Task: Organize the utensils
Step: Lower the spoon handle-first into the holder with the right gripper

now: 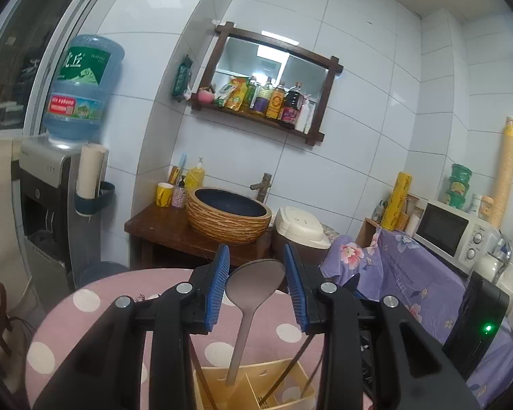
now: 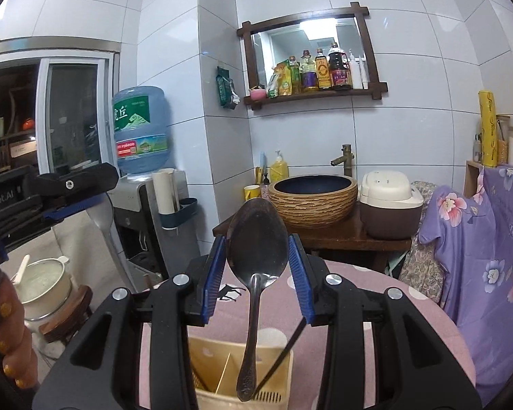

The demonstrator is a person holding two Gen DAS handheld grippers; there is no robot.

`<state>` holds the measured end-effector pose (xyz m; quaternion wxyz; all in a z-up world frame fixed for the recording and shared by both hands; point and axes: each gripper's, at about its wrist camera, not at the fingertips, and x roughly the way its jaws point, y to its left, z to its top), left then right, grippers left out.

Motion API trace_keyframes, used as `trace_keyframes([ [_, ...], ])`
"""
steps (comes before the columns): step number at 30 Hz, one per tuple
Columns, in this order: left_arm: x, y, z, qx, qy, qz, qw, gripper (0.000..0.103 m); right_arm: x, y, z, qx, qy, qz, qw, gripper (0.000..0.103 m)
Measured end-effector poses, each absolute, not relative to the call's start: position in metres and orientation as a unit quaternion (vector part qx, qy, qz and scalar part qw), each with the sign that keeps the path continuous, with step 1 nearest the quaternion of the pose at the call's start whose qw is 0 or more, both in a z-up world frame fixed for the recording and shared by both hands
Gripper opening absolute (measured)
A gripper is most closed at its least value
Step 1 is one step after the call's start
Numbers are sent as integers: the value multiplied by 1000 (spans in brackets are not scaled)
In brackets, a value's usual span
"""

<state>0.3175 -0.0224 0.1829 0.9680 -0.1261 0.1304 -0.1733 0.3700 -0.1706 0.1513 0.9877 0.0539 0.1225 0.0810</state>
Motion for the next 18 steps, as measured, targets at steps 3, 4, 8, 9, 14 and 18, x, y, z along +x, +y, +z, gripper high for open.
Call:
trace_keyframes([
  [3,324,-25,163,-119,140,-161,970,34,379,-165,139,43,128,72,988,38],
  [4,325,-24,157,-119,142,-159,970,34,379,-164,135,37,126,69,989,38],
  [8,325,-22,130,-123,162,-161,966,34,376,-165,115,20,132,60,989,38],
  [9,325,-21,127,-123,165,-161,965,34,375,-165,111,21,135,61,989,38],
  [14,318,-21,112,-126,178,-167,962,34,361,-166,97,6,141,64,988,38],
  [18,310,-22,101,-110,179,-165,964,34,352,-170,88,7,150,69,986,38],
])
